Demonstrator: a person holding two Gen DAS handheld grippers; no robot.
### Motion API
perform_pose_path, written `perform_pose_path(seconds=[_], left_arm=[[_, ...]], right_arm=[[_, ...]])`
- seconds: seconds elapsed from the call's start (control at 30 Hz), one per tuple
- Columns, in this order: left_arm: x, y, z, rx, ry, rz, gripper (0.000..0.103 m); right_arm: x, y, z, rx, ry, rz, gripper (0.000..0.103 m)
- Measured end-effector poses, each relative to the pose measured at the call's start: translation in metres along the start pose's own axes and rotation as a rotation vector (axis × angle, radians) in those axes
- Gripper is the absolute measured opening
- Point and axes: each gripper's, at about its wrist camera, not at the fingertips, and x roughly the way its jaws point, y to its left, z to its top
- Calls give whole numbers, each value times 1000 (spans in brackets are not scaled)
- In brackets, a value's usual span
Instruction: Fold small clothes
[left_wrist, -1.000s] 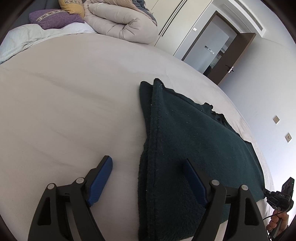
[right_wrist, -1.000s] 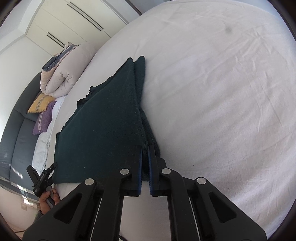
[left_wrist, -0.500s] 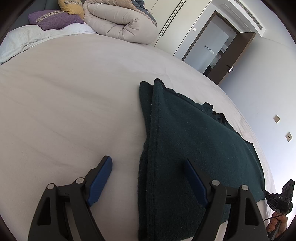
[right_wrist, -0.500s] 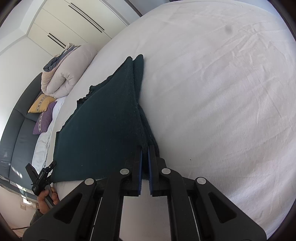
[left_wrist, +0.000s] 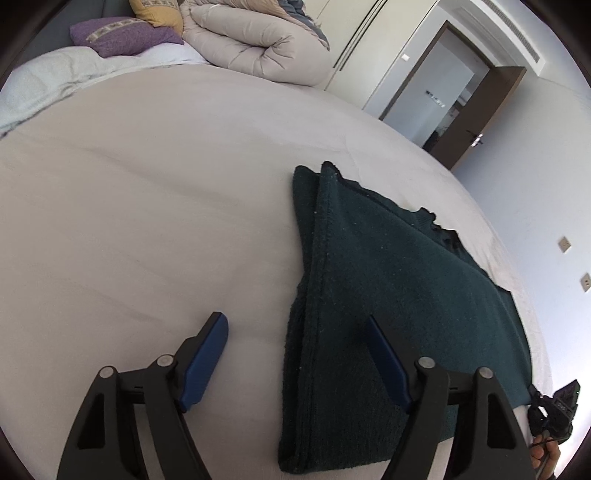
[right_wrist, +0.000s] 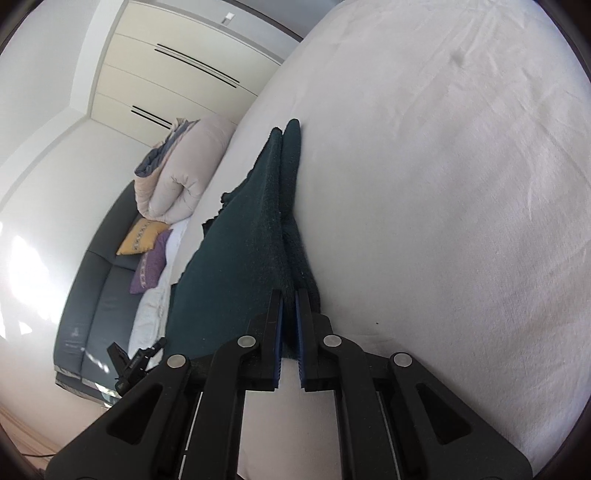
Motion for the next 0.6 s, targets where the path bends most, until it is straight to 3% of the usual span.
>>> perform_pose_path(seconds=[0.13,0.23,0.33,0.43,0.5,0.57,0.6], left_arm=[[-23,-24,9,55,-77,51,71],[-31,-62,23,154,-127,33,71],[-15,-101,34,263,-102,22,75],[25,-119,40,307,-17,60,76],[51,-113,38,293,52,104,76],[67,-97,31,273,88,100,77],[65,-92,26,284,54,79,77]], right_arm=[[-5,-4,0,-2,-18,28,6],[-4,-3,0,-10,-21,34,6],[-6,-4,-1,-13,-24,29,6],[-10,1,-2,-22,-29,-5,10],[-19,6,-3,-25,-50,-42,21],[-35,19,-4,-24,-127,-44,65],[-41,25,-6,-26,-163,-49,75]])
